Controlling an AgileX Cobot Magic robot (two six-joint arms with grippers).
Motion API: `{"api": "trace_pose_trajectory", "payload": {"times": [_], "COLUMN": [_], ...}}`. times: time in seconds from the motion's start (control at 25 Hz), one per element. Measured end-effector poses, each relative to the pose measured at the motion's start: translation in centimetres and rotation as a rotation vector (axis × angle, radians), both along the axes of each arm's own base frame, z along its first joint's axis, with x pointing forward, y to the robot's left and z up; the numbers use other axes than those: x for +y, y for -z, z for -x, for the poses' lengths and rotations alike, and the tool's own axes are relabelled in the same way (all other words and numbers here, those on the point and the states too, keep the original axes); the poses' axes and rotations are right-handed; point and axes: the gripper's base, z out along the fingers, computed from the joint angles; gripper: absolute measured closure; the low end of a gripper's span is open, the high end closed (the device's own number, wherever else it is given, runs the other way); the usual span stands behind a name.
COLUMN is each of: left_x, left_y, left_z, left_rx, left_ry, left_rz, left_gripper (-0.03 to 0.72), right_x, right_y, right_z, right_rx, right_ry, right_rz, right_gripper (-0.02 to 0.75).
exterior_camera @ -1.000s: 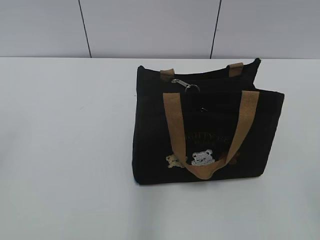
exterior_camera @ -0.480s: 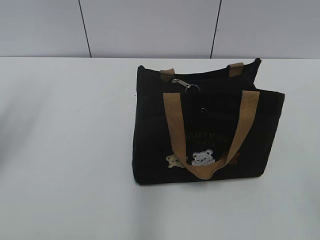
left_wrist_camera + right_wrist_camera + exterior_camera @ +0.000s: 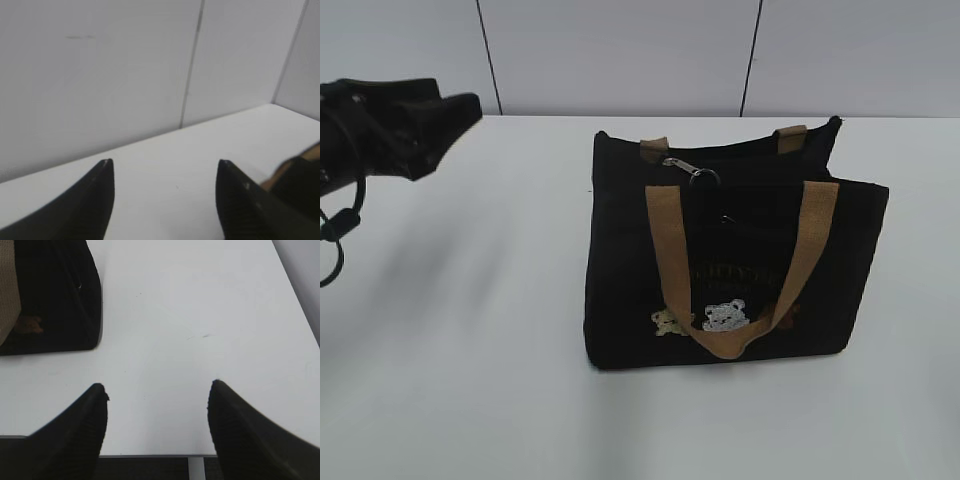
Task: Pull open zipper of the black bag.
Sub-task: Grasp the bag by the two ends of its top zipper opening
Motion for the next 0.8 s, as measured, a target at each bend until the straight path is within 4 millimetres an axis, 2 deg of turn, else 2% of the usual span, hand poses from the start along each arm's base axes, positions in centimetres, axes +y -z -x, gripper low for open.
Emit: {"api": "trace_pose_trajectory", "payload": {"times": [0.16,0.44,0.6,0.8], "left_x": [-1.1,-3.6,-5.9,-8.0], "left_y": [1.9,3.7,4.8,5.3], "left_z": [-1.2,-5.2,-7.0,-8.0], "left_rx": [0.058,0.131,0.127,0.107], "left_ry": [0.262,0.644,0.736,0.792], "left_rz": [-0.077,-0.105,-0.131,-0.139], "left_gripper": [0.217,0.218,0.22,0.22], "right_x": [0.0,0.0,0.0,0.0], "right_y": [0.0,0.0,0.0,0.0], "right_z": [0.0,0.0,0.0,0.0], "right_rx": [0.0,-0.001,-0.001,-0.001], "right_ry": [0.0,0.0,0.0,0.0], "right_rz": [0.0,0.0,0.0,0.0], "right_gripper": [0.257,0.257,0.257,0.257]}}
